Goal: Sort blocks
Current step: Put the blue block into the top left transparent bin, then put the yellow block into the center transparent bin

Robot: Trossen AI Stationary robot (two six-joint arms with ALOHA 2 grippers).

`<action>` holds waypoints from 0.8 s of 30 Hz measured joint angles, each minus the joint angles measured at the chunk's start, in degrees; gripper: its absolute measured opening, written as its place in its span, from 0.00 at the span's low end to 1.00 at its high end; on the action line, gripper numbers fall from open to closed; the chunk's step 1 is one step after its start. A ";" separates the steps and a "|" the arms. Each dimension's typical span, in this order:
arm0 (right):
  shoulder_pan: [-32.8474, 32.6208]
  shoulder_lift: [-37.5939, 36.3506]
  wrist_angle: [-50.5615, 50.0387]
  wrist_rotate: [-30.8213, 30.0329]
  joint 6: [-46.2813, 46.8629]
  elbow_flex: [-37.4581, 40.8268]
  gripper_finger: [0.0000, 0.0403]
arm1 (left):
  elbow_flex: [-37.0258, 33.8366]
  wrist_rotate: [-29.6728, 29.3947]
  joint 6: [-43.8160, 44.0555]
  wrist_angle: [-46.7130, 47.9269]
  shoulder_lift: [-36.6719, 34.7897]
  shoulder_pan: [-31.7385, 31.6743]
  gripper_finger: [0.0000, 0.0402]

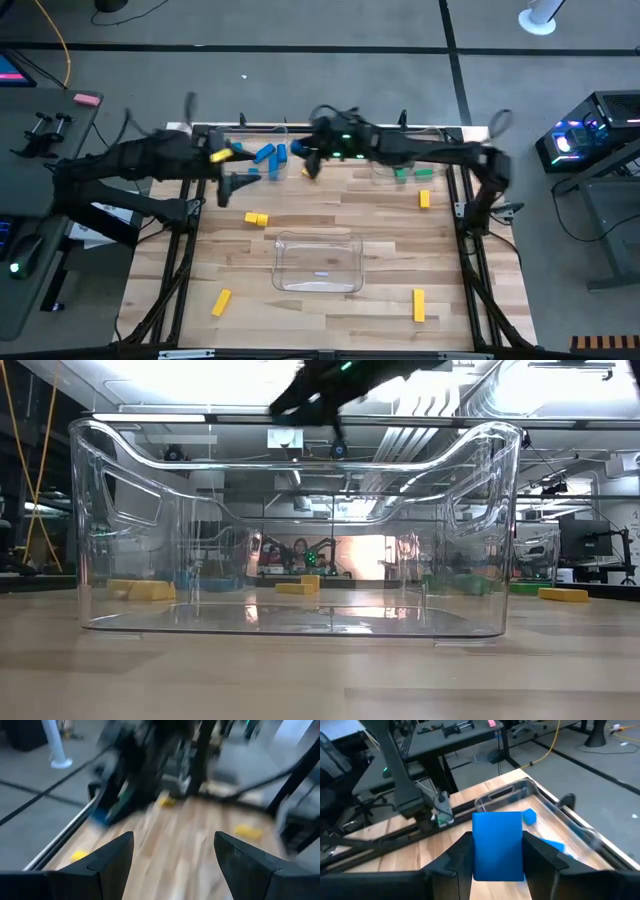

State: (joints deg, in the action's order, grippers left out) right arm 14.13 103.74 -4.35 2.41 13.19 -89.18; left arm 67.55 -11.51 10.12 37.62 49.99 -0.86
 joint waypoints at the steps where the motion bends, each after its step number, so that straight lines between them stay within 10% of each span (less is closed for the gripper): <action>1: 0.40 2.92 0.91 0.49 0.38 -2.34 0.32 | 0.00 -0.53 1.20 -0.99 -1.22 0.85 0.65; 13: 4.45 32.70 -2.00 2.53 10.74 -33.33 0.36 | 0.04 -9.29 5.37 -5.88 -7.40 4.11 0.65; 24: 4.61 35.46 -16.03 2.01 1.23 -45.28 0.65 | 0.04 -10.16 4.86 -5.83 -6.38 4.08 0.65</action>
State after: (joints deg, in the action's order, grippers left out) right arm 18.74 139.21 -20.38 4.41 14.41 -134.46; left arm 67.59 -21.67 14.98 31.79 43.61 3.22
